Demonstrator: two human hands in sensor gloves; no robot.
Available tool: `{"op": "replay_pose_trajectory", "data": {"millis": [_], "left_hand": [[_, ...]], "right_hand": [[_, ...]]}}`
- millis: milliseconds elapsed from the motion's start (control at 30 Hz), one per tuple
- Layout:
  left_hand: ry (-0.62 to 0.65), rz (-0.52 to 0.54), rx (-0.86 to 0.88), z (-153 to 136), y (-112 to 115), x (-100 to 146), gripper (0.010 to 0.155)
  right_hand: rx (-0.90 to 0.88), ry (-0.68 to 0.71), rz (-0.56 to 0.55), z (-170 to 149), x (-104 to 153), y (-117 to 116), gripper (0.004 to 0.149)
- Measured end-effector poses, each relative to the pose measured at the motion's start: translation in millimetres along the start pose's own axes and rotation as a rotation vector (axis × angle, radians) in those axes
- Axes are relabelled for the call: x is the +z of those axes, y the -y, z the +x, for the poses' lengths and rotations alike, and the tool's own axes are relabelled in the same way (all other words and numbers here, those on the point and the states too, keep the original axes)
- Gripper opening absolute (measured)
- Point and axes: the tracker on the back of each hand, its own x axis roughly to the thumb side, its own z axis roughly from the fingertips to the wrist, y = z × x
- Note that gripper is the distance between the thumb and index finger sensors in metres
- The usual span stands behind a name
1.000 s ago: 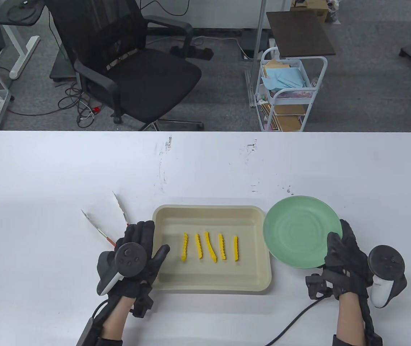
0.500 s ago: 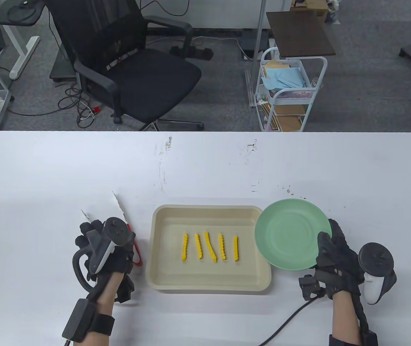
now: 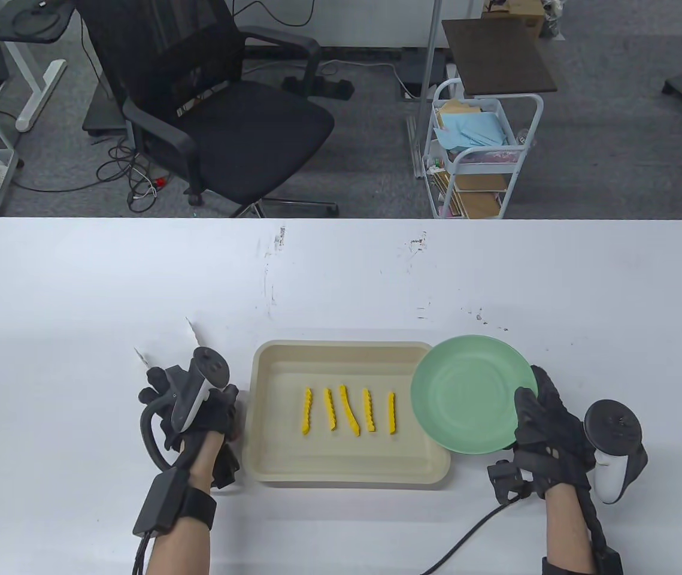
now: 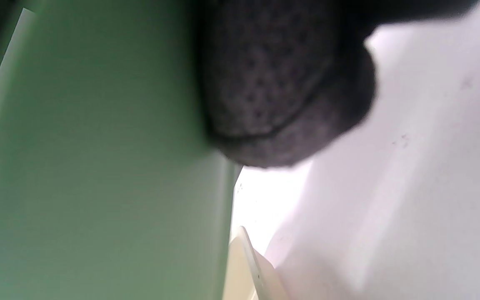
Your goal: Hold plate and receive fries gripped by tongs from baking tray
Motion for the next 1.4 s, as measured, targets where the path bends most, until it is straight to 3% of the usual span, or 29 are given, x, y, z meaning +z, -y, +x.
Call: {"op": "replay_pose_trajectory", "data": {"millis": [100, 200, 333, 467, 700, 833, 900, 1067, 1133, 1300, 1333, 1400], "left_hand": [[-0.009, -0.010, 0.012, 0, 1, -1, 0.045], [-0.013, -0.024, -0.048, -4, -2, 1, 0.042], [0.002, 0.058, -0.068, -15, -15, 8, 0.043], [0.030, 0.124, -0.008, -34, -35, 17, 0.043], [0.080, 0.246, 0.283, -74, -62, 29, 0.046], [0.157, 0.097, 0.541, -89, -65, 28, 0.048], [0.248, 0.017, 0.688, -93, -61, 26, 0.042], [0.440, -0.050, 0.936, -94, -51, 25, 0.035], [0.498, -0.201, 0.924, -88, -50, 28, 0.035], [0.599, -0.150, 0.787, -71, -58, 43, 0.037], [0.608, -0.135, 0.750, -67, -59, 46, 0.041], [0.658, -0.143, 0.578, -57, -61, 58, 0.065]], "right_hand": [[0.006, -0.005, 0.005, 0, -1, -1, 0.057], [0.008, -0.035, 0.005, -2, -1, 0, 0.057], [0.007, -0.051, 0.005, -3, -2, 1, 0.057], [-0.005, -0.058, 0.012, -4, -3, 1, 0.057], [-0.012, -0.066, 0.023, -3, -2, 0, 0.057], [-0.033, -0.072, 0.053, -4, -3, -2, 0.057], [-0.050, -0.072, 0.061, -4, -3, -2, 0.057], [-0.092, -0.083, 0.064, -7, -5, 1, 0.057], [-0.101, -0.086, 0.065, -8, -6, 1, 0.057], [-0.119, -0.098, 0.068, -10, -7, 3, 0.057], [-0.121, -0.098, 0.068, -10, -7, 3, 0.057], [-0.124, -0.099, 0.068, -9, -7, 3, 0.057]]}}
